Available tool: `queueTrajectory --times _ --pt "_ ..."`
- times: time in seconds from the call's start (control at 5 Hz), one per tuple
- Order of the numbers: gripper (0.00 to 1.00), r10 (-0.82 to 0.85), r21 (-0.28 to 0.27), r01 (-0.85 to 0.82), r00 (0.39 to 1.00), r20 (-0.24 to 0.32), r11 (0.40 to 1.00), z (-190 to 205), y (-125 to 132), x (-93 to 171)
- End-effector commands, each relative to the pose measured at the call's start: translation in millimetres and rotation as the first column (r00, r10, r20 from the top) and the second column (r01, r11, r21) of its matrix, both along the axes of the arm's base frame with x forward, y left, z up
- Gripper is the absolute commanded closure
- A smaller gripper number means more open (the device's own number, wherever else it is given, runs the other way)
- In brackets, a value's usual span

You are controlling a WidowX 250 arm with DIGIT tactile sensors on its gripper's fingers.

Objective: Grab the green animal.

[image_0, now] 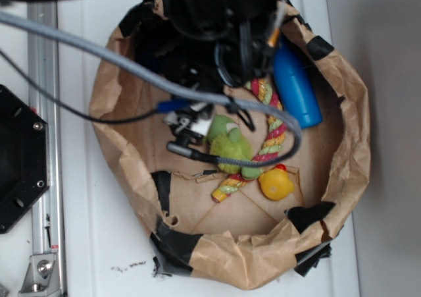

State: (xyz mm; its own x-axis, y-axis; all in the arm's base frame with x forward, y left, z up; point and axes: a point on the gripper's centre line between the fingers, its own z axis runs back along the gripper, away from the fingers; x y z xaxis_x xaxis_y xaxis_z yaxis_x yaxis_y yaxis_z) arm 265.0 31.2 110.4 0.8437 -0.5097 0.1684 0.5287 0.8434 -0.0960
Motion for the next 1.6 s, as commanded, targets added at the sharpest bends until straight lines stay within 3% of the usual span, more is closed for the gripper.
queueTrajectory --times 0.0,0.2,0.4,0.6,0.8,1.0,1.2,1.4 --pt "0.00 -0.489 0.084 0.485 0.871 0.047 0.871 -65.9 -84.7 9.3" --pt "0.00 -0.690 0.050 0.689 0.724 -0.011 0.723 -92.8 -107.1 -14.1" --pt "1.00 -0.739 0.100 0.737 0.673 -0.022 0.669 -86.7 -104.5 -16.6" --pt "1.00 -0.653 0.101 0.649 0.757 0.015 0.754 -41.9 -94.8 -17.4" --pt "1.00 -0.506 0.164 0.491 0.860 0.063 0.856 5.3 -80.5 -17.3" --pt "1.00 -0.274 0.061 0.277 0.961 -0.046 0.959 56.5 -67.2 -19.8" --pt "1.00 -0.026 0.107 0.027 1.000 -0.012 0.994 77.2 -52.5 -18.4" --pt "1.00 0.222 0.077 -0.219 0.974 -0.036 0.973 81.3 -38.6 -13.1"
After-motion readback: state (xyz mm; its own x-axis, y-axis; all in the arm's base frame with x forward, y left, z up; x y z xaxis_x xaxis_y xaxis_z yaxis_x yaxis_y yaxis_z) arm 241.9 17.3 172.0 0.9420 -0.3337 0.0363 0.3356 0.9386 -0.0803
